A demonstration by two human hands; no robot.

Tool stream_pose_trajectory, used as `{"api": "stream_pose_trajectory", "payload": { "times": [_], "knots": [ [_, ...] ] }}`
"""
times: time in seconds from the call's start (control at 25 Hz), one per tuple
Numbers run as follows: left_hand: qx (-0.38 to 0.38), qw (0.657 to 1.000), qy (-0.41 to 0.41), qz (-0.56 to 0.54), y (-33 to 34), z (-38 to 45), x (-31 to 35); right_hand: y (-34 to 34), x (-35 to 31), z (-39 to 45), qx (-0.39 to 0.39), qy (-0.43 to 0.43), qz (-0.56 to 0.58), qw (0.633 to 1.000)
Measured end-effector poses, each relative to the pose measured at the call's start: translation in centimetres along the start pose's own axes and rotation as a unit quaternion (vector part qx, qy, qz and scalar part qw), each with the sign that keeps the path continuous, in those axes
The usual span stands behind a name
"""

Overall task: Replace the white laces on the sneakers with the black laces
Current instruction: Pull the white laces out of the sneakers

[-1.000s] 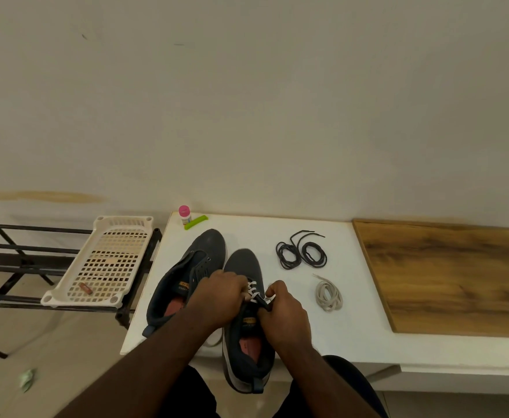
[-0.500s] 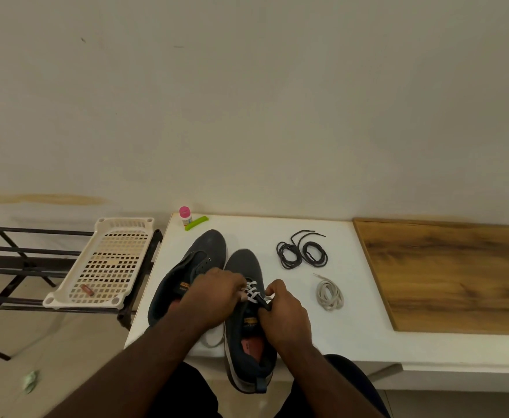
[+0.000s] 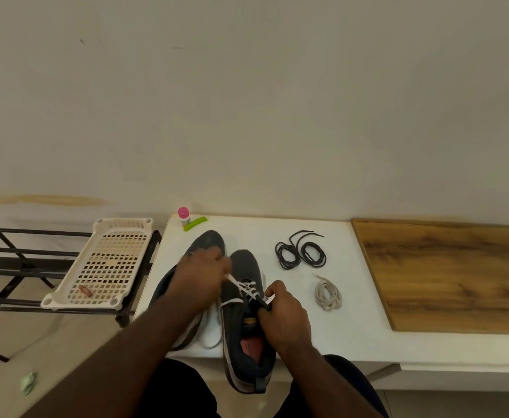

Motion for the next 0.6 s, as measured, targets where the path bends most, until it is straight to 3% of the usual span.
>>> {"api": "stream_pose_trajectory", "payload": {
  "times": [0.12,0.24,0.36,0.48,0.6],
  "knots": [
    [-0.012,0.999,-0.051,0.004,0.3,-0.3,-2.9,0.0,-0.1,0.0,0.006,0.000,-0.002,1.000],
    [-0.070,0.995,0.003,-0.067,2.8,-0.6,2.0,0.1,-0.4,0.1,0.007,-0.004,-0.002,1.000],
    [-0.074,0.996,0.020,-0.038,3.7,-0.6,4.8,0.0,-0.3,0.0,0.003,-0.003,-0.003,1.000],
    [-0.035,0.999,-0.004,-0.002,1.6,-0.1,1.6,-0.1,-0.1,-0.2,0.001,0.000,0.003,1.000],
    [-0.034,0.996,-0.078,-0.005,0.4,-0.1,-3.4,0.0,-0.1,-0.2,0.003,-0.002,0.004,1.000]
  ]
}}
Point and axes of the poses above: each hand's wrist, its own z-axis towards the middle knuckle, its own y-axis out of the palm, x = y × z, the point moved 10 cm from there along z, towards the middle knuckle, and after that the axes turned 3 degrees about z, right-handed, at the moved point
